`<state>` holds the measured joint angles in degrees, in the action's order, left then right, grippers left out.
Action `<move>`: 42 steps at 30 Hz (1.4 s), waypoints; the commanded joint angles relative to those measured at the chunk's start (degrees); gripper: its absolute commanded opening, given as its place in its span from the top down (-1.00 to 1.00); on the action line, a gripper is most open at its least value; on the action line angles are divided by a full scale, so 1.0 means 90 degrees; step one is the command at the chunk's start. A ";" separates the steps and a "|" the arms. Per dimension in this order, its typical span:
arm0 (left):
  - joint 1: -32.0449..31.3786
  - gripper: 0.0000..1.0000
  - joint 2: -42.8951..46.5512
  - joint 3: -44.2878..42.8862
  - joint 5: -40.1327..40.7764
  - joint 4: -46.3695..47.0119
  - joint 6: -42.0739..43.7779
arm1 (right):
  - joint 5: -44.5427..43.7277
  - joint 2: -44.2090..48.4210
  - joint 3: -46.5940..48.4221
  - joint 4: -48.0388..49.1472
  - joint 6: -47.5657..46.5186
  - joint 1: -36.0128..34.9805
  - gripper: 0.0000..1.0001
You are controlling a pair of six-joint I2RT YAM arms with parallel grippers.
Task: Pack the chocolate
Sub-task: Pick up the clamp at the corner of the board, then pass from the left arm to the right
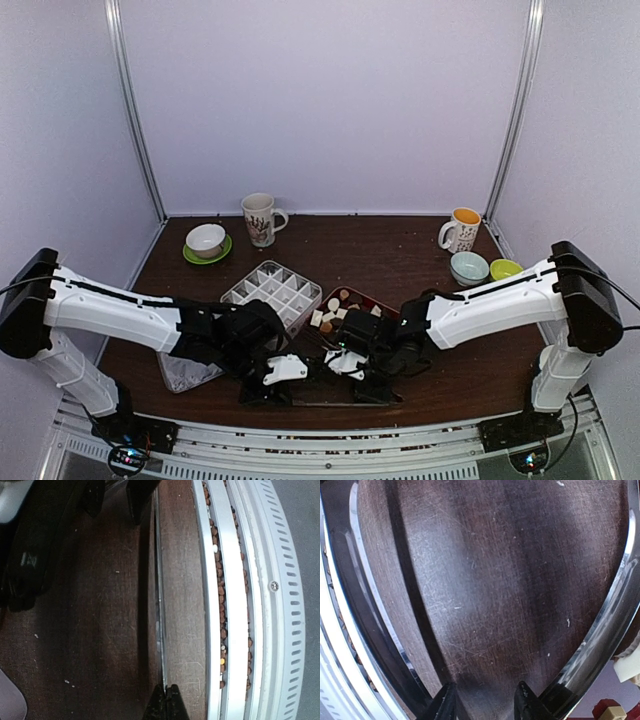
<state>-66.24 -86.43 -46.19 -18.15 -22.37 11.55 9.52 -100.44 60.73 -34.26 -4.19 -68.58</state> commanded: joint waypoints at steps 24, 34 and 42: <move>-0.0001 1.00 0.0400 -0.0041 0.0337 0.0181 -0.0403 | 0.0591 0.1343 -0.0099 0.0259 0.0274 -0.0089 -0.32; -0.0005 1.00 0.0406 -0.0151 0.0410 0.0106 -0.0289 | 0.0203 0.2036 -0.0562 0.0443 0.0360 -0.0073 -0.95; -0.0023 1.00 0.0706 -0.0111 0.0246 0.0053 -0.0088 | -0.0003 0.1849 -0.0713 0.0556 0.0282 -0.0050 -1.00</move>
<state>-66.37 -83.24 -46.26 -14.98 -22.65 8.93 11.31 -83.15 55.11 -30.63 -1.32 -69.04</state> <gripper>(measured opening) 0.010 0.999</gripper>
